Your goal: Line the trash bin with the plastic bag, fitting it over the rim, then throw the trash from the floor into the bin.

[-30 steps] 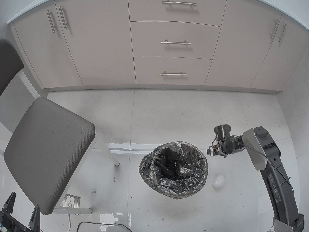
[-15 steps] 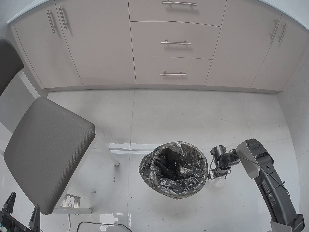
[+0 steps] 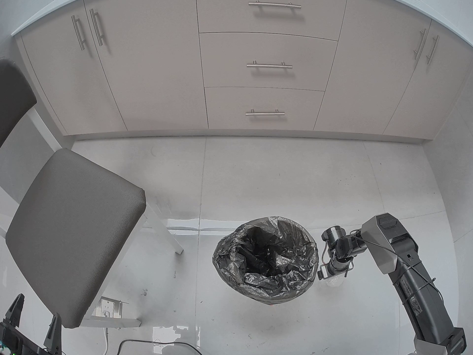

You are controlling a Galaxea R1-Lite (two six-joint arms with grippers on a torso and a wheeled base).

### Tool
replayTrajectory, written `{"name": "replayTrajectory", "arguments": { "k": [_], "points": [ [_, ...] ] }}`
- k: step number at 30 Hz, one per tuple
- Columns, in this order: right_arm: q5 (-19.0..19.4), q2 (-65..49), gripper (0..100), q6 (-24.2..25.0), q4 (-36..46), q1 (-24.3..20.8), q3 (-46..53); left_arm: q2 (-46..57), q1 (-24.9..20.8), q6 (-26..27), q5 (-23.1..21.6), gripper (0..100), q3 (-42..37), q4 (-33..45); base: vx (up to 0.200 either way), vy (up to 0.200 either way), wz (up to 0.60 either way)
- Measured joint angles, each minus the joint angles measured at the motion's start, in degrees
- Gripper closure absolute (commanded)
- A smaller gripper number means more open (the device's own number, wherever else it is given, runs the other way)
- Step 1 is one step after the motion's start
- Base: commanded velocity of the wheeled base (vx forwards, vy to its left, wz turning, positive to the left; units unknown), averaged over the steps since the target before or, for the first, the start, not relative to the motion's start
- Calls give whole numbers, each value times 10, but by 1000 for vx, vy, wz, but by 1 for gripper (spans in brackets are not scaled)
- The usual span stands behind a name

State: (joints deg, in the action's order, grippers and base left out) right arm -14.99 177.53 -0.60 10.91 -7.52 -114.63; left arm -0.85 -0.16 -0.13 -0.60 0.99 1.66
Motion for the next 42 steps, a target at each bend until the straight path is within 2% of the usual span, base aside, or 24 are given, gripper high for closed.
{"name": "replayTrajectory", "arguments": {
  "k": [22,23,42],
  "points": [
    [-16,1,0,-33,8,4,0,0,0,0,0,0,0,0,0,0,0],
    [-16,1,100,-33,8,3,0,0,0,0,0,0,0,0,0,0,0],
    [-17,1,100,-32,8,-1,0,-1,0,0,0,0,0,0,0,0,0]
  ]
}}
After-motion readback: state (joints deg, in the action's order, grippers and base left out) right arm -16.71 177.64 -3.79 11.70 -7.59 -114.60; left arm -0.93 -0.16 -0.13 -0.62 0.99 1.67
